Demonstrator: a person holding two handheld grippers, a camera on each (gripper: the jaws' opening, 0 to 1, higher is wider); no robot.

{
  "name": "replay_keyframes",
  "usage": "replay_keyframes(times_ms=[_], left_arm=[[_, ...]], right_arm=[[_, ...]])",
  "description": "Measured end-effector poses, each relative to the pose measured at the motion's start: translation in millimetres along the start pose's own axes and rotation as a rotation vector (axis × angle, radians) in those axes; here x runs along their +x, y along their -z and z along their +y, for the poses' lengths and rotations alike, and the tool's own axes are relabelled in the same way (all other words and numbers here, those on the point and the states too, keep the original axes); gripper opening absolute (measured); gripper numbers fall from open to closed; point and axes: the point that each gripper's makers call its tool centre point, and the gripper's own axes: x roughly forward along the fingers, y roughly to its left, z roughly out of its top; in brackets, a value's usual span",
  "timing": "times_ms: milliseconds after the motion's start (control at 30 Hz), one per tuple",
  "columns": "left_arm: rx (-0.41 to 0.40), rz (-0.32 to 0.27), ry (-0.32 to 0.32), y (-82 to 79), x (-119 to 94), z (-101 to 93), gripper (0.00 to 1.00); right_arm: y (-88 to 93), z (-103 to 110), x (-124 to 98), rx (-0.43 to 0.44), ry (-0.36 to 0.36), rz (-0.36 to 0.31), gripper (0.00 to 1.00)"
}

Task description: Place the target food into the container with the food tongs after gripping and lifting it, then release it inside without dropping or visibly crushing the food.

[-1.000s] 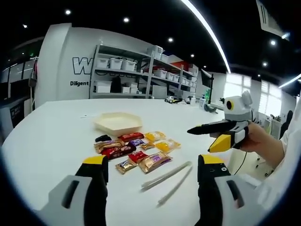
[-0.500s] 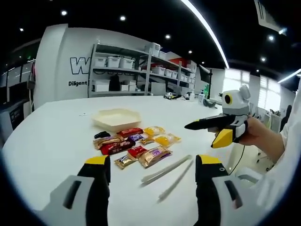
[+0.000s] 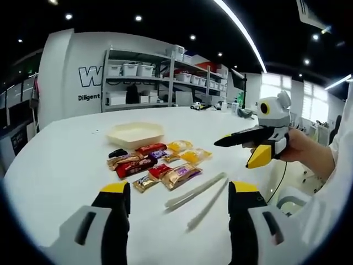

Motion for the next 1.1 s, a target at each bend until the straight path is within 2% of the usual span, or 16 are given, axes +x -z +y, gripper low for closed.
replay_keyframes(times_ms=[300,433,600,933,1100], left_arm=[[0.04,0.042,0.019,13.1,2,-4.6,0.64],[0.069,0.07,0.022,21.0,5,-6.7,0.6],[0.098,0.11,0.038,30.4,6,-9.7,0.51],[0.136,0.153,0.055,38.8,8,-11.5,0.36],[0.156,0.174,0.051,42.5,9,-9.9,0.29]], right_arm=[[14.9,7,8,-0.013,-0.076,0.046,0.85],[19.9,14,13,-0.03,-0.114,0.063,0.79],[25.6,19,16,-0.036,-0.149,0.082,0.73],[30.2,28,18,-0.074,-0.202,0.099,0.55],[35.0,29,21,-0.083,-0.217,0.12,0.5]])
